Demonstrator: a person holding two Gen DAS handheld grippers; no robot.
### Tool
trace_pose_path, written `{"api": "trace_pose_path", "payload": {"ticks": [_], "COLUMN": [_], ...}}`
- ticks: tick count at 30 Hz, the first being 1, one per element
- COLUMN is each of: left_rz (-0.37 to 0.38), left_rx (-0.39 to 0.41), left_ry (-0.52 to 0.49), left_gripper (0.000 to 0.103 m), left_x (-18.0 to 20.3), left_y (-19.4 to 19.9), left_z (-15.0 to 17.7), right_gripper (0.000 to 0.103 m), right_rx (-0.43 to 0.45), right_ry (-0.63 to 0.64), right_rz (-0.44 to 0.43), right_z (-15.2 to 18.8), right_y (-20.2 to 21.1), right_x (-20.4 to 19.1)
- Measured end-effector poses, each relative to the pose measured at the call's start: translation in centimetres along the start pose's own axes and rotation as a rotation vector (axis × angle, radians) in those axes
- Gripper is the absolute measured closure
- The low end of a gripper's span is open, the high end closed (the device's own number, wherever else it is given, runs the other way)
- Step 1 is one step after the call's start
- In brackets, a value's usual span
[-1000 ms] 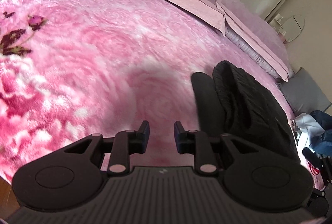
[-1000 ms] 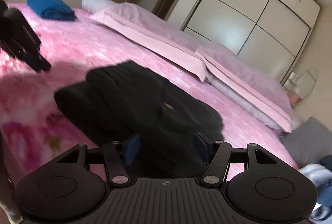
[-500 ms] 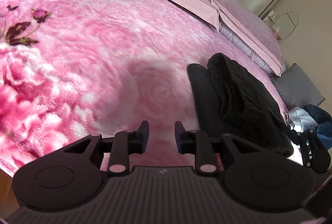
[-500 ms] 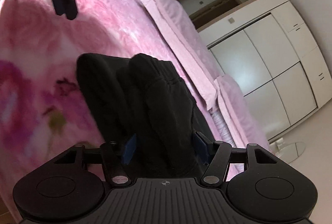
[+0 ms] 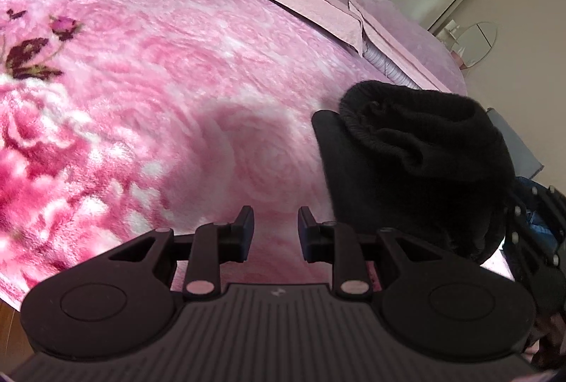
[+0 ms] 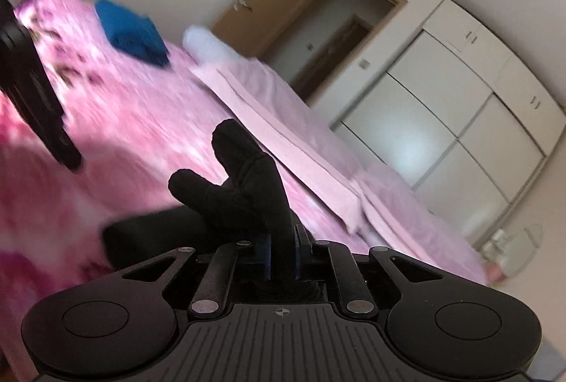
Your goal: Fold clothes
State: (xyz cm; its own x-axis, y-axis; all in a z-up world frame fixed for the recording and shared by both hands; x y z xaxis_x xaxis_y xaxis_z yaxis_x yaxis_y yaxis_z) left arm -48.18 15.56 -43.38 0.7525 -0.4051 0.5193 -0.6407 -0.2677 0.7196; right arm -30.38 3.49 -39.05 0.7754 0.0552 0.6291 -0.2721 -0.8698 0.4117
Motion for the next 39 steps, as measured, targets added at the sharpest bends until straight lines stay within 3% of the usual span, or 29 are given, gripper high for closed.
{"api": "trace_pose_path", "payload": {"ticks": [5,15,39], "left_rz": [-0.022,-0.098,-0.142], "left_rx": [-0.029,-0.044,-0.055], "left_ry": [0.003,-0.048,-0.077], "left_gripper": [0.082,0.081,0.08], "left_x": [-0.3,0.5,1.2], "left_y": [-0.8,-1.2,-0.8], "left_z": [0.3,0.4,1.2], "right_gripper": [0.093,0.093,0.091], "right_rx": [-0.124,-0.147,-0.189], "right_ry": [0.108,0.078,-0.124], "right_rz": [-0.079,-0.077,-0.13], "right_z": [3.8,3.2,2.7], "right_y": [-2.9,-2.6,-2.1], "right_x": [-5.3,-5.2,-4.3]}}
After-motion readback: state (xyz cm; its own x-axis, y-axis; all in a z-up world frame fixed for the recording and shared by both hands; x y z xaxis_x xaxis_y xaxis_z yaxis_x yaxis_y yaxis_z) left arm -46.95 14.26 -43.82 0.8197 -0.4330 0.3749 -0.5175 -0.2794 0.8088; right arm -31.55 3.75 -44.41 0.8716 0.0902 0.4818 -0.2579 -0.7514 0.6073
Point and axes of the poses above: each gripper's, at about its wrist camera, not at the fingertips, and y roughly against the way its jaws point, x to its right, z to its underside, the point moved 7 cm from there along -y, roughly the way its jaws point, and after that the axes turned 11 degrees about -x, right-handed, at the moved point
